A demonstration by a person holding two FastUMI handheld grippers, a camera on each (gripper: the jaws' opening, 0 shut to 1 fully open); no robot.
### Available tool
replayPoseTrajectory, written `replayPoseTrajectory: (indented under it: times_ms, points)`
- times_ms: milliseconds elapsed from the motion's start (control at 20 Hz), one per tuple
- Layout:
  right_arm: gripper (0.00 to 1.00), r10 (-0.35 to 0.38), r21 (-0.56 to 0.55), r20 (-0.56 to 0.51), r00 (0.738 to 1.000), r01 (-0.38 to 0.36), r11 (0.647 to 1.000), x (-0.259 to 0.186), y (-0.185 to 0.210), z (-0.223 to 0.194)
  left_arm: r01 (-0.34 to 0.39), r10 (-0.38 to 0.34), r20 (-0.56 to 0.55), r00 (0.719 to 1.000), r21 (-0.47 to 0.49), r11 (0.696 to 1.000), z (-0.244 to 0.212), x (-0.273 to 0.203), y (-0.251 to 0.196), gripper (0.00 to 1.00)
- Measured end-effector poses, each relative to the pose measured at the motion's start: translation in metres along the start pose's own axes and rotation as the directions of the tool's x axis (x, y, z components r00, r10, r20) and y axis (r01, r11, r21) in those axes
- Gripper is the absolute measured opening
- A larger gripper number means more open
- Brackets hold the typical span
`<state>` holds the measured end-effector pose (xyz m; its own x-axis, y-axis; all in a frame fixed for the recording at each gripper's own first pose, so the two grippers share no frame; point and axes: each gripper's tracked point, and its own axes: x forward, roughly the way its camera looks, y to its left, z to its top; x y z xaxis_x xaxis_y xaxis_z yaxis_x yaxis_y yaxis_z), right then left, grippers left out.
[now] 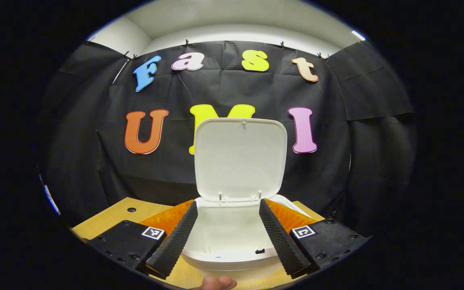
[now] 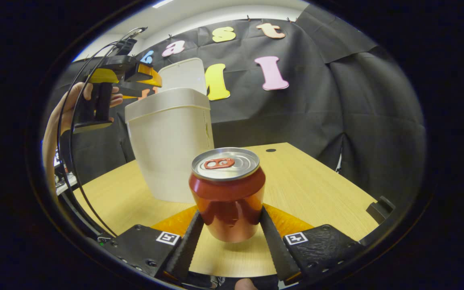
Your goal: Press the lid of the desktop garbage bin to open it, pick up the crumpled paper on the desktop and throw it into the bin, then pick up the pop can on the desktop and drop it into the bin, and finally close the garbage bin lid.
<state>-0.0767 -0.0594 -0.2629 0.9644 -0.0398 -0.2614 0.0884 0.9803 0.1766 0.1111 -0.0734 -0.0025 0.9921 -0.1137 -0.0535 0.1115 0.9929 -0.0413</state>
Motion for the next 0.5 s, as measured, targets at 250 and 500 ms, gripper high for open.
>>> replayPoseTrajectory:
  times_ms: [250,500]
  points:
    - [0.79,-0.012,-0.002,0.019,1.0,0.012,1.0,-0.005,-0.004,0.007,0.0,0.0,0.034,0.999,0.009,1.0,0.008,-0.007,0.0,0.99]
    - [0.79,-0.022,-0.034,0.048,0.999,0.024,0.999,-0.011,-0.005,0.023,0.007,-0.006,0.034,0.999,-0.013,1.0,0.008,-0.021,0.008,0.99]
